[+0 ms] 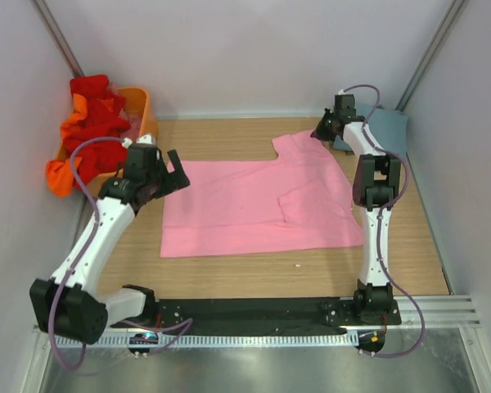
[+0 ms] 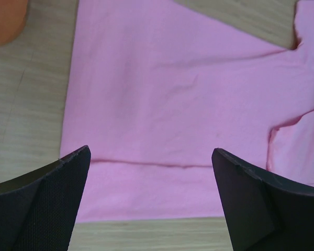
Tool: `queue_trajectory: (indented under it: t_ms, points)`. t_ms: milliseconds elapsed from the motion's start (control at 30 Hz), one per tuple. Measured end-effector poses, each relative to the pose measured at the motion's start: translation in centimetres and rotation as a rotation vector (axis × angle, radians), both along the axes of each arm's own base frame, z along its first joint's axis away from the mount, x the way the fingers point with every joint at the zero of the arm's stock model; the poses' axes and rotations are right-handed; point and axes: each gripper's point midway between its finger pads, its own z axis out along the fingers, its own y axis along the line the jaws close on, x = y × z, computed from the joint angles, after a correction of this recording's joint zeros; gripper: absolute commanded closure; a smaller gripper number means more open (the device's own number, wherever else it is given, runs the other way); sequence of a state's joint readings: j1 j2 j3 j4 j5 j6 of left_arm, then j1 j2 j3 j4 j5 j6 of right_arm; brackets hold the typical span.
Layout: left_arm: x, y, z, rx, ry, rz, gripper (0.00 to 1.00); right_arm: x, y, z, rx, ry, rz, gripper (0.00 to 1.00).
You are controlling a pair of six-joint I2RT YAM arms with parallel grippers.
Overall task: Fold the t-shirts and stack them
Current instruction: Fold the tshirt
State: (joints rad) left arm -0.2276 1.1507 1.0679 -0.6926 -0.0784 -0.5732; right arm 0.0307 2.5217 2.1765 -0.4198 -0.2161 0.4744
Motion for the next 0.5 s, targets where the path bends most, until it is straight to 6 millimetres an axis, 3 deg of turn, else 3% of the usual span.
queue_trajectory:
  t_ms: [200, 333, 500]
  points:
    - [7.3, -1.6, 1.4, -0.02, -0.06, 0.018, 0.01, -1.2, 0.1, 4.9, -0.028, -0.04, 0.011, 0.99]
    - [11.2, -1.7, 0.8, 0.03, -0.038, 0.028, 0.02, -2.2, -0.2, 8.2, -0.056, -0.079, 0.004, 0.99]
    - [15.8, -1.7, -0.8, 0.105, 0.013, 0.039, 0.03, -2.9, -1.4, 9.8, -0.112, -0.085, -0.031, 0.99]
